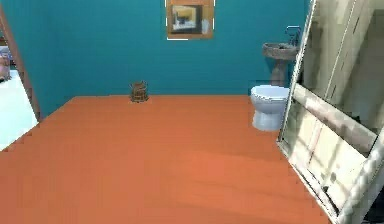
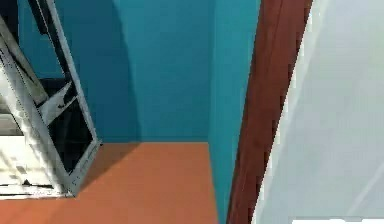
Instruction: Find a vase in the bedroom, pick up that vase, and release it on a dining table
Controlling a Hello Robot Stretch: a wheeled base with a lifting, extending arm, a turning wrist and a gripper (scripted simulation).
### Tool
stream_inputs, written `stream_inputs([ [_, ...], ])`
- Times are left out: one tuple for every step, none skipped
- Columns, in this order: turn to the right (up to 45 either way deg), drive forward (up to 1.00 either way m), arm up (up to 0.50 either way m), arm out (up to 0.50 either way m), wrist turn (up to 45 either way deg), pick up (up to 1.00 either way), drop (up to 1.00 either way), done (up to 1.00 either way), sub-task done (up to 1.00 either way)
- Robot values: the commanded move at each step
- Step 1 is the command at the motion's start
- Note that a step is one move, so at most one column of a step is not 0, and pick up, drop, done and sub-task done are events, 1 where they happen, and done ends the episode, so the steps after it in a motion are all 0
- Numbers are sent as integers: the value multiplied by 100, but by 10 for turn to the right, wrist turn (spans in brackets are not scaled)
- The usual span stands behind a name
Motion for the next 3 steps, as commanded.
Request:
stream_inputs([
  [-450,0,0,0,0,0,0,0,0],
  [-330,0,0,0,0,0,0,0,0],
  [0,20,0,0,0,0,0,0,0],
])
